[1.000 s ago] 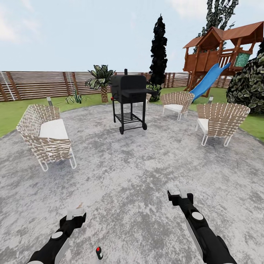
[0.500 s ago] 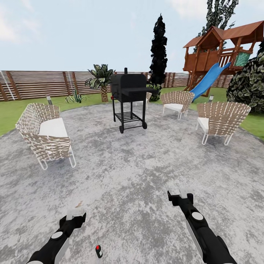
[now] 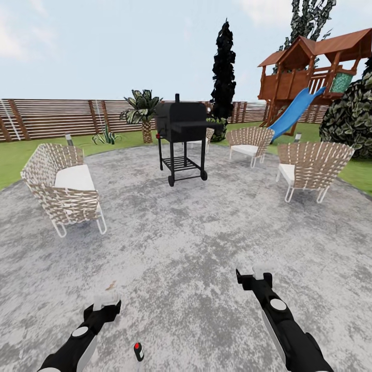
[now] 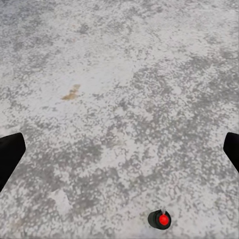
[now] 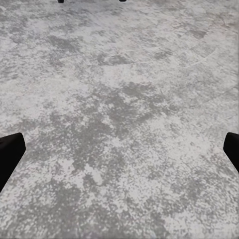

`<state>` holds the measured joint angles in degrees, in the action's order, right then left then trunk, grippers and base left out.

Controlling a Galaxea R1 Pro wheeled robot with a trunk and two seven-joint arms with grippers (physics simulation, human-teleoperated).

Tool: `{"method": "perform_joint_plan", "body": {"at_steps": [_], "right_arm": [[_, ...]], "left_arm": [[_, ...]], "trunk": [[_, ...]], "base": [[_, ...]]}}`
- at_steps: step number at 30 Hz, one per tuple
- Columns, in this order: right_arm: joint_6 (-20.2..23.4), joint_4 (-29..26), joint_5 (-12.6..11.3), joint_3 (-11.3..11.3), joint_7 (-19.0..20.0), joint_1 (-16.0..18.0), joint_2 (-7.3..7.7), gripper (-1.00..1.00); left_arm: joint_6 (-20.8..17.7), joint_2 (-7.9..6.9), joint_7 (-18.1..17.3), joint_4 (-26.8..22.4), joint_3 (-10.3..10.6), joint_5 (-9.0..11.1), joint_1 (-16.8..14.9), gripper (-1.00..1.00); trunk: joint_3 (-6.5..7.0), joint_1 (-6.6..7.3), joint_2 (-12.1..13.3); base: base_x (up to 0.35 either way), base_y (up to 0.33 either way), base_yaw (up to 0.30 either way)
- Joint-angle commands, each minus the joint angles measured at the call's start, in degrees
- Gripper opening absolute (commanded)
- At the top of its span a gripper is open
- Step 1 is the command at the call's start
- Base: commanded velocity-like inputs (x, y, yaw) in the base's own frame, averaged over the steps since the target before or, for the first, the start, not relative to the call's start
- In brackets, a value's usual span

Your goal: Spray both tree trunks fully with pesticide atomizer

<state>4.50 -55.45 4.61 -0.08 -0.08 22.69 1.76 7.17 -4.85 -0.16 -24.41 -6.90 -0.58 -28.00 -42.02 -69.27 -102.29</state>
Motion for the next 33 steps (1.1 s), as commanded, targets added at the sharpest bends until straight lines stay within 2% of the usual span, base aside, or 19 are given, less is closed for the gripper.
{"method": "perform_joint_plan", "body": {"at_steps": [1, 33], "right_arm": [[0.36, -0.10, 0.49, -0.01, -0.01, 0.01, 0.00, 1.00], [0.42, -0.10, 0.49, -0.01, 0.17, -0.01, 0.00, 1.00]], "left_arm": [[0.19, 0.02, -0.02, 0.05, -0.13, -0.06, -0.04, 1.00], [0.21, 0.02, -0.02, 0.06, -0.14, -0.05, -0.04, 1.00]], "trunk": [[-0.24, -0.22, -0.44], [-5.98, -7.25, -13.27]], "base": [[0.000, 0.000, 0.000], [0.000, 0.000, 0.000]]}}
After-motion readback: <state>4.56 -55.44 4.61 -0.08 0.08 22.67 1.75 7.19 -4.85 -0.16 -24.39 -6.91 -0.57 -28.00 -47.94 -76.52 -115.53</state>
